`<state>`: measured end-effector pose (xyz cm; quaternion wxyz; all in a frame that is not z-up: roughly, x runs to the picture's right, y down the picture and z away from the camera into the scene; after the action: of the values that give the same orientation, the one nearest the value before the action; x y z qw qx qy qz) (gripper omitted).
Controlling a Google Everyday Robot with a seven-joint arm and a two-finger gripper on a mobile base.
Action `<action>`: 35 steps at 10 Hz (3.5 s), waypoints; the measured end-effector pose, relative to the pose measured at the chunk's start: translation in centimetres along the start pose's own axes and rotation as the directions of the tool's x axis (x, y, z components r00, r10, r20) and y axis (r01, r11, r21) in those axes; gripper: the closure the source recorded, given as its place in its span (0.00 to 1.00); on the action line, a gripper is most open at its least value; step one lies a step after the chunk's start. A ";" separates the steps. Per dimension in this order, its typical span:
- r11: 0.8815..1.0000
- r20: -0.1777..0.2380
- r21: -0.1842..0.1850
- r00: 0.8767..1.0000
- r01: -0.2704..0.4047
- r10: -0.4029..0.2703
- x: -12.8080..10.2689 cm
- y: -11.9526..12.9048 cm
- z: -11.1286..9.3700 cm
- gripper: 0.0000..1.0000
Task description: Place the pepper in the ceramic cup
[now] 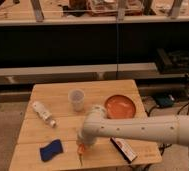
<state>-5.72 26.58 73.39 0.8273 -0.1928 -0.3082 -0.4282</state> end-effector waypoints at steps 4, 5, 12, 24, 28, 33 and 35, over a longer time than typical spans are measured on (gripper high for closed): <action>0.935 0.072 0.306 0.984 -0.177 0.162 3.4 -3.8 -4.3 1.00; 0.903 0.084 0.371 0.977 -0.214 0.197 3.9 -5.1 -5.1 1.00; 0.678 0.317 0.478 0.830 -0.558 0.460 11.6 -12.6 -12.9 1.00; 0.340 0.845 0.210 0.345 -0.917 0.409 14.7 -18.5 -16.1 1.00; 0.331 0.858 0.174 0.308 -0.927 0.411 15.0 -20.9 -14.0 1.00; 0.361 0.838 0.207 0.355 -0.909 0.414 16.2 -21.5 -13.2 0.60; 0.369 0.827 0.209 0.365 -0.906 0.428 16.6 -21.6 -12.7 0.40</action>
<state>-11.91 -2.67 76.43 0.7709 -0.1456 -0.5803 0.2187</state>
